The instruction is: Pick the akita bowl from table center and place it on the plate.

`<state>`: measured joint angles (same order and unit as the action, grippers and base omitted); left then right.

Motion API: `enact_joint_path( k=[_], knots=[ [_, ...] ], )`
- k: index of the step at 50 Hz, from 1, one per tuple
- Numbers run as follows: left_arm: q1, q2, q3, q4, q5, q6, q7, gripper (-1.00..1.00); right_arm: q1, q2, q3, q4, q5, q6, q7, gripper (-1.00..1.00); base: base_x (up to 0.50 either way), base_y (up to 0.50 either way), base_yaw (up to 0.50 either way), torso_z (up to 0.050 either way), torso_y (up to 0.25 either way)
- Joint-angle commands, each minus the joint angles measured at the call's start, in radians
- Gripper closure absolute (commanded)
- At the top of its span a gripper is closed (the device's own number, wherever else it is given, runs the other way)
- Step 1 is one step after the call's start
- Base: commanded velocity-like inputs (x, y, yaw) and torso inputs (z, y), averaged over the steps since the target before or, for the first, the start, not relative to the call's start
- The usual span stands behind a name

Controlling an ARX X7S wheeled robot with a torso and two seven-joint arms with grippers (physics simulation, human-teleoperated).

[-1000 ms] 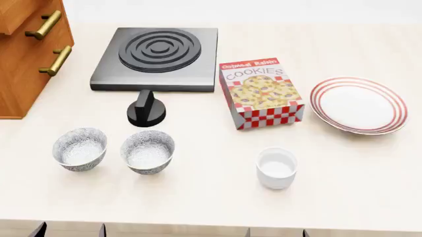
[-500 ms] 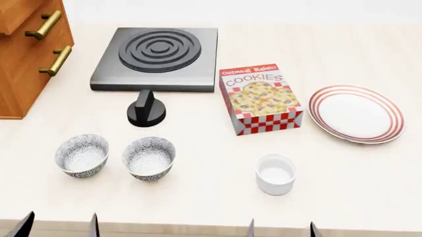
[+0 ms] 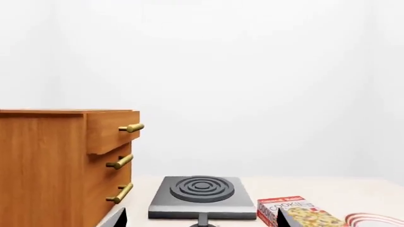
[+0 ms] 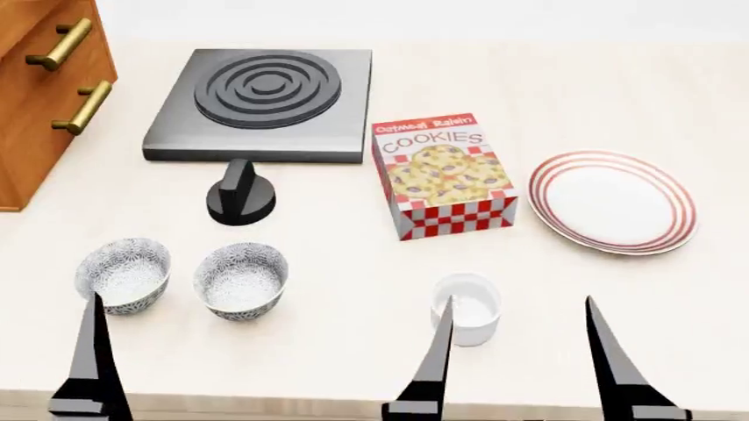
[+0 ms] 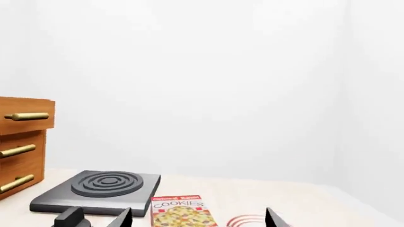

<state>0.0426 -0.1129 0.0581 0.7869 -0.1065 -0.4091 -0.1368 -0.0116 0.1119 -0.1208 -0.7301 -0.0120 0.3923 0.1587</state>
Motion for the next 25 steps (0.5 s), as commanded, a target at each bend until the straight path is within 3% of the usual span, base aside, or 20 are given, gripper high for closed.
enact_joint_path(
  k=[1, 25],
  knots=[
    [0.003, -0.017, 0.008, 0.099, -0.023, -0.053, -0.019, -1.0, 0.008, 0.016, -0.01, -0.105, 0.009, 0.061, 0.014, -1.0, 0.0, -0.5, 0.0, 0.0, 0.0],
    [0.007, -0.038, 0.012, 0.1, -0.053, -0.038, -0.049, -1.0, 0.01, 0.041, -0.02, -0.094, 0.027, 0.056, 0.039, -1.0, 0.0, -0.5, 0.0, 0.0, 0.0]
  ],
)
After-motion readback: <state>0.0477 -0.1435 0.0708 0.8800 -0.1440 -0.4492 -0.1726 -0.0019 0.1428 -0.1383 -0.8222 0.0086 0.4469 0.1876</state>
